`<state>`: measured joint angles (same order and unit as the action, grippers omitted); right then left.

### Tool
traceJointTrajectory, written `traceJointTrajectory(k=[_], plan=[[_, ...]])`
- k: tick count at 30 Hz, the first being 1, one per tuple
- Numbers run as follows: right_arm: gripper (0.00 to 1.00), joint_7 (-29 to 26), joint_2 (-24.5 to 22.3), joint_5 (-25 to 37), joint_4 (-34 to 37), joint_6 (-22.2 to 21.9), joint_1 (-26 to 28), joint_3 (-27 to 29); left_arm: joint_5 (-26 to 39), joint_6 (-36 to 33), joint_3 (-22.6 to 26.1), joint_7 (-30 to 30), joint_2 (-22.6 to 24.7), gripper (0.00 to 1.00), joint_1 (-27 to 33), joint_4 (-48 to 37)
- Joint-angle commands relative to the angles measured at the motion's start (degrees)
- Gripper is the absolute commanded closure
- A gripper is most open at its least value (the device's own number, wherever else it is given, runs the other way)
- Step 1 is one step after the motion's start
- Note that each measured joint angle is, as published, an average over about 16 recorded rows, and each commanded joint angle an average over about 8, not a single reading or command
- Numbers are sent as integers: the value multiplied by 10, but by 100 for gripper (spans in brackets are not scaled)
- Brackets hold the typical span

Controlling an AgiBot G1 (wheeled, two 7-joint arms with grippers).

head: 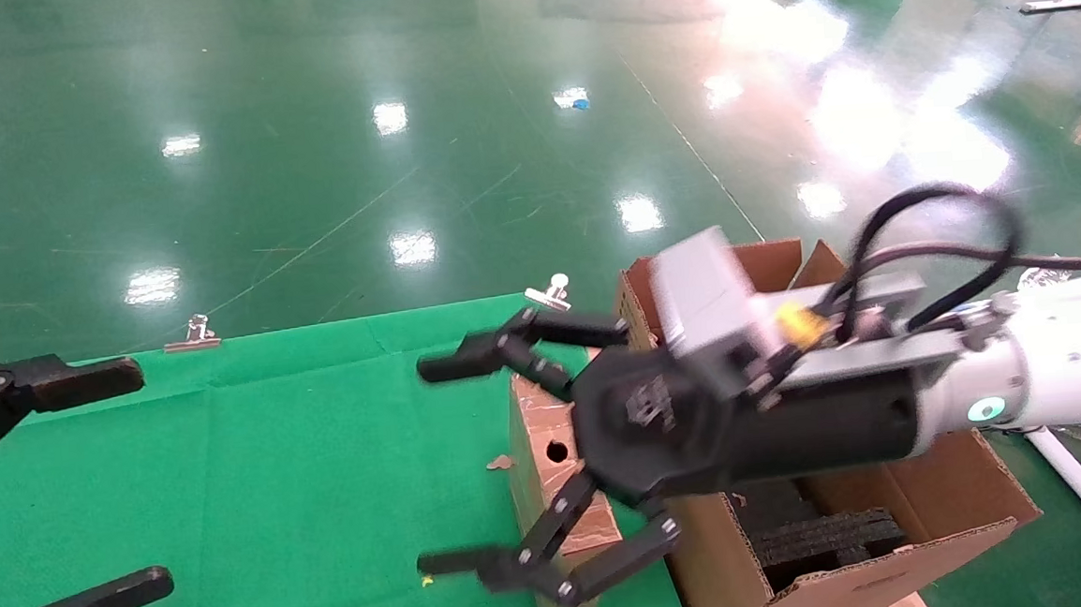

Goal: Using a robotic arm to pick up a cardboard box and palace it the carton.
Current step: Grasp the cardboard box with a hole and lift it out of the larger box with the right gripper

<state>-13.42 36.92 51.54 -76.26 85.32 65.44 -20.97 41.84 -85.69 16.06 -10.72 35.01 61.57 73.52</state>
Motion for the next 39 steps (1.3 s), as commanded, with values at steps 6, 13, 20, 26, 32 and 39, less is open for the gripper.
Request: traceJointTrajectory(k=[6, 13, 20, 26, 32, 39], plan=[[0, -56, 50, 150, -15, 10, 79, -83, 0, 0, 0, 0, 0, 0, 0, 0], [0, -138, 127, 307, -15, 36, 202, -186, 0, 0, 1, 0, 0, 0, 0, 0], [0, -208, 165, 388, -14, 52, 347, -290, -1, 0, 1, 1, 0, 0, 0, 0], [0, -259, 176, 400, -13, 56, 456, -412, -1, 0, 1, 1, 0, 0, 0, 0], [0, -299, 180, 372, -13, 51, 509, -520, -1, 0, 1, 1, -1, 0, 0, 0], [0, -326, 184, 353, -14, 40, 533, -588, -1, 1, 2, 1, -1, 0, 0, 0]])
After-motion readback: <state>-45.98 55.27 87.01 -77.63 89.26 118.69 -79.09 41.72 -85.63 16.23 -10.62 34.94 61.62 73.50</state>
